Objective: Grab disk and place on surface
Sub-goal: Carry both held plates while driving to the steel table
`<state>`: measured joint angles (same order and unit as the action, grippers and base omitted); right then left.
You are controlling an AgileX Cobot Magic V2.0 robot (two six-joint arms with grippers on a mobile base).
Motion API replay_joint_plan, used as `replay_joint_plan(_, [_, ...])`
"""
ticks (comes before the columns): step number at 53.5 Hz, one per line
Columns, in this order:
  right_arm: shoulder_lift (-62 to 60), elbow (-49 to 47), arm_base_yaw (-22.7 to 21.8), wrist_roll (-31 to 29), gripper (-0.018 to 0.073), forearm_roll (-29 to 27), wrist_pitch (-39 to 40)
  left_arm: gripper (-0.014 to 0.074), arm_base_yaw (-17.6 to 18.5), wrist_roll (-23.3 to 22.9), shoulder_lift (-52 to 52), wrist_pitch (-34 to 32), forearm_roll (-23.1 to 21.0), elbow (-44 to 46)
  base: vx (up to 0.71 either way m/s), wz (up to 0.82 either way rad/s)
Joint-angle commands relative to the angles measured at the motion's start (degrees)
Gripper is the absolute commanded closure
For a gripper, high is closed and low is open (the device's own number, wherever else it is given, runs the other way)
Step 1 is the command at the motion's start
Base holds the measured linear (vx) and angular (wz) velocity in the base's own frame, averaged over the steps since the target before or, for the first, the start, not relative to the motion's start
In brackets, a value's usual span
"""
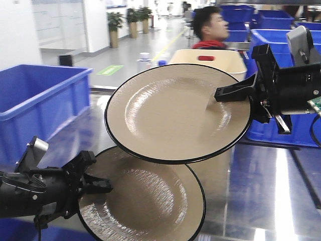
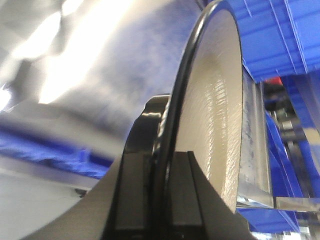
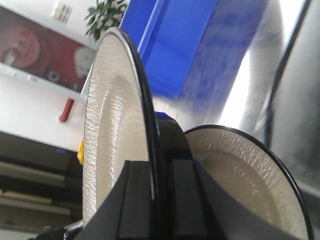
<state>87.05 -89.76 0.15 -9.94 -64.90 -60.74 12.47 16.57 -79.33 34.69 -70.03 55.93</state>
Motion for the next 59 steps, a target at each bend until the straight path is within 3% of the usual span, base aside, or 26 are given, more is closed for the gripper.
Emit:
replay_joint_plan(1, [-2.54, -2.25, -0.15, -0.12, 0.0567, -7.35, 2.83, 0.0595, 0.20, -0.95, 2.09, -0.41, -5.11, 2.07, 0.27, -0.50])
replay_joint_plan(29, [-2.54, -2.25, -0.15, -0.12, 0.0567, -7.35, 2.83, 0.0595, 0.20, -0.95, 2.09, -0.41, -5.11, 2.07, 0.24, -0.36])
replay_joint_plan(59, [-2.54, -2.25, -0.15, -0.12, 0.0567, -7.35, 2.83, 0.0595, 0.20, -0.95, 2.09, -0.41, -5.11, 2.07, 0.15, -0.04])
